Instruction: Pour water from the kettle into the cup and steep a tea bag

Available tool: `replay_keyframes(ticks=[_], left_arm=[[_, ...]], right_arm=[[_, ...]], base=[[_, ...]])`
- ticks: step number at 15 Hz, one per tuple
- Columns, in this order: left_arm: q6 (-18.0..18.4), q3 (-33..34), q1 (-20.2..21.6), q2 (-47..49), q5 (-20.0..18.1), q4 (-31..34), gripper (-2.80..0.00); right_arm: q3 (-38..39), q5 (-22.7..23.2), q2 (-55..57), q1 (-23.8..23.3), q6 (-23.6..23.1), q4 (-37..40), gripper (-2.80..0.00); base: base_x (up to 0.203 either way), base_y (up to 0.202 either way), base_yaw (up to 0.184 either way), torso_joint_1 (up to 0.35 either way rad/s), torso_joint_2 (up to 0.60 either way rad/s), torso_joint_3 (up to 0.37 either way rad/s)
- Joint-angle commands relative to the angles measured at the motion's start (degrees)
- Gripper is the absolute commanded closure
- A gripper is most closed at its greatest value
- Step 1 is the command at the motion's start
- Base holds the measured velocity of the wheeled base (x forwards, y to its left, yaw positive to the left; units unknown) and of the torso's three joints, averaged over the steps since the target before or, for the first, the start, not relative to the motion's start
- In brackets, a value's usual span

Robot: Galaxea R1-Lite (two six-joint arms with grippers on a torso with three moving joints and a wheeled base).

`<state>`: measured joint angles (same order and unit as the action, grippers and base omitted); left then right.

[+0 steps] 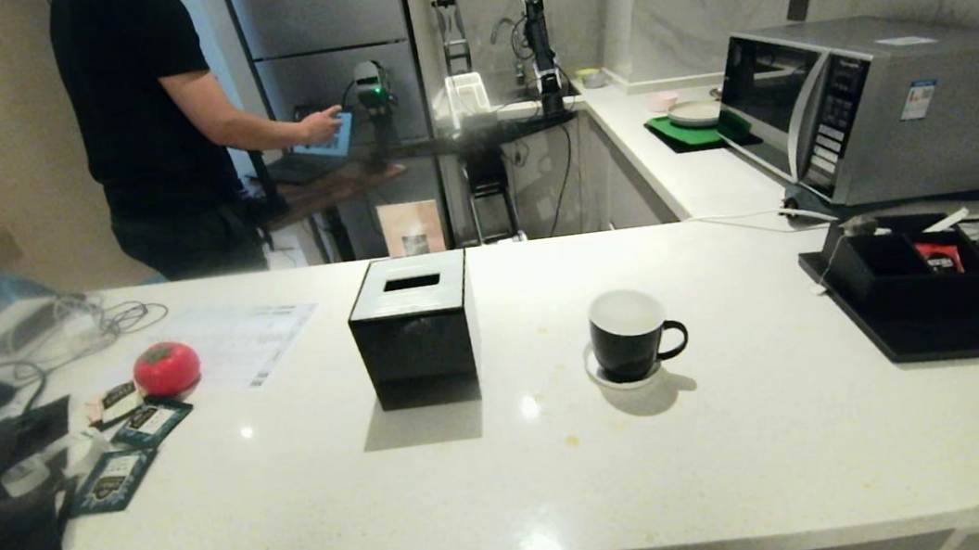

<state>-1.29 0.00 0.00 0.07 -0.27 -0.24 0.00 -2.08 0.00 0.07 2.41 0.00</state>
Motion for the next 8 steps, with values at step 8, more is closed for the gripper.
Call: replay_keyframes(ticks=[8], left_arm=[[0.0, 0.0, 0.0, 0.0, 0.0, 0.0, 0.0]], right_arm=[[0.0, 0.0, 0.1, 0.1, 0.0, 0.0, 0.0]], base=[[0.0, 0.0, 0.0, 0.0, 0.0, 0.0]])
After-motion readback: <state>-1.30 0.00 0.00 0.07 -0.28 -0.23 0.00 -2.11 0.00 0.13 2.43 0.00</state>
